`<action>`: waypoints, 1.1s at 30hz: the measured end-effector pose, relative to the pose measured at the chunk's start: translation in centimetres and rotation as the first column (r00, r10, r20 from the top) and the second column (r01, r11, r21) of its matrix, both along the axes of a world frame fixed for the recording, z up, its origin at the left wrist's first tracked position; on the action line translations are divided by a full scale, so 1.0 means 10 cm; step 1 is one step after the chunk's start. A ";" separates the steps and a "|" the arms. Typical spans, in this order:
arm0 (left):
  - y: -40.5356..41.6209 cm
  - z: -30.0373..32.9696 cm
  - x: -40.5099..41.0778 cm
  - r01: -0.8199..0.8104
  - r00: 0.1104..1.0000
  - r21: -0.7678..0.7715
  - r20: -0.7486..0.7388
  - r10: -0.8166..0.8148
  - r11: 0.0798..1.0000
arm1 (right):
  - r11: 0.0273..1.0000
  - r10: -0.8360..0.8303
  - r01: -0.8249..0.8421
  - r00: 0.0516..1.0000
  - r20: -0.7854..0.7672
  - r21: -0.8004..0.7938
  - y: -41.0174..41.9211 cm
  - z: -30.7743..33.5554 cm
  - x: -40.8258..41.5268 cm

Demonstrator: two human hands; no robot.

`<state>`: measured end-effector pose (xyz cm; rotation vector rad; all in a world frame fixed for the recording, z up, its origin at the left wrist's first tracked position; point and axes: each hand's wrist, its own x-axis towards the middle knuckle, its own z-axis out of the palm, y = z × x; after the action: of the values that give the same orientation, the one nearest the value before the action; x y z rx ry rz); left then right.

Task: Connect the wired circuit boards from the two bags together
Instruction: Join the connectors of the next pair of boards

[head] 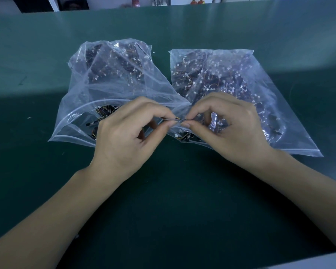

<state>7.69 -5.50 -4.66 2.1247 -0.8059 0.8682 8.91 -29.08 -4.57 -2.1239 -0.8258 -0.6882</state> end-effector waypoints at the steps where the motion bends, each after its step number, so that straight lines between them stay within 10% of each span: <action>1: 0.00 0.00 0.00 0.004 1.000 -0.001 -0.002 -0.004 1.000 | 1.000 0.000 0.000 1.000 -0.002 -0.003 0.00 0.00 0.00; 33: 0.00 0.01 -0.01 0.006 1.000 0.017 -0.024 -0.006 1.000 | 1.000 0.012 -0.012 1.000 -0.021 -0.004 0.00 -0.01 -0.01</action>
<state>7.58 -5.52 -4.60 2.1427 -0.8100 0.8339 8.82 -29.05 -4.68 -2.1251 -0.8283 -0.6570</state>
